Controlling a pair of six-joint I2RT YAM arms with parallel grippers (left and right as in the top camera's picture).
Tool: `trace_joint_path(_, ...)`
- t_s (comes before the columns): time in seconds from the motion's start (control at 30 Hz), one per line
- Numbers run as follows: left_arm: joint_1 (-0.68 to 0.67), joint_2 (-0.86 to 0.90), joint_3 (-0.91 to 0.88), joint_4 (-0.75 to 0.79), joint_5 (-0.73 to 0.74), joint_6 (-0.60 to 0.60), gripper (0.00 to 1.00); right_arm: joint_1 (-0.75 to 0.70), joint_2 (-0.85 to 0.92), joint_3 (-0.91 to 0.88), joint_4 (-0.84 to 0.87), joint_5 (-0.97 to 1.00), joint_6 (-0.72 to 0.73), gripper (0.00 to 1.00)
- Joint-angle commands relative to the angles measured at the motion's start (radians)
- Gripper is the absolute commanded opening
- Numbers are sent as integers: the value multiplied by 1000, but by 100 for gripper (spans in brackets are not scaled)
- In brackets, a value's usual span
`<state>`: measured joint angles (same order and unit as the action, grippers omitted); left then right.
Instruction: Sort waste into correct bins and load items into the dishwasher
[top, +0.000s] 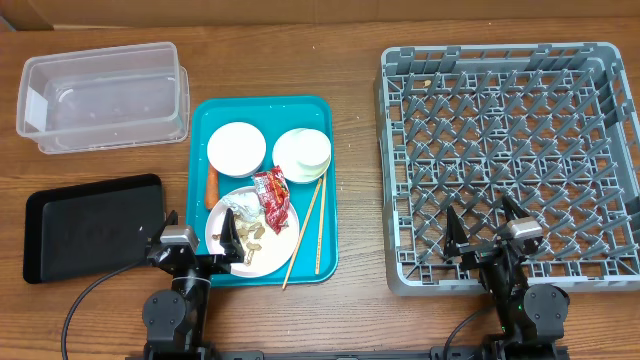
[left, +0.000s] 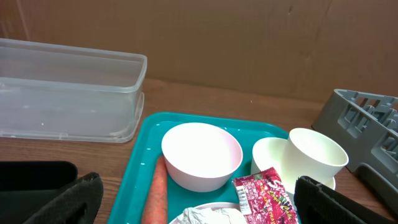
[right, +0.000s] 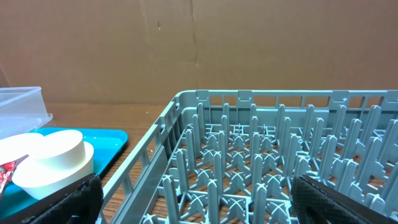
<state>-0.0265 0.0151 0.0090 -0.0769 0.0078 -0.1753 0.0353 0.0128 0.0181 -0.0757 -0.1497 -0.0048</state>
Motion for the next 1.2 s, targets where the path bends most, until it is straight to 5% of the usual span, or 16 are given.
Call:
trace_joint_path(0.0,-6,-9,-4,0,11,22,100,5,-10,-10,6,-1,-3,100)
trace_joint_path(0.37,-6,-9,-4,0,-6,15,100,5,-10,-10,6,-2,6,100)
trace_joint_path(0.67,-6,10,93,-77,10,-57,100,3,-1,54,-31,29,227,100)
trace_joint_path(1.0,-7,505,643,-476,20,-55,100,3,319,513,-386,17,227,100)
trace_joint_path(1.17,-6,854,1014,-844,77,-31,100,3,594,791,-684,18,226,100)
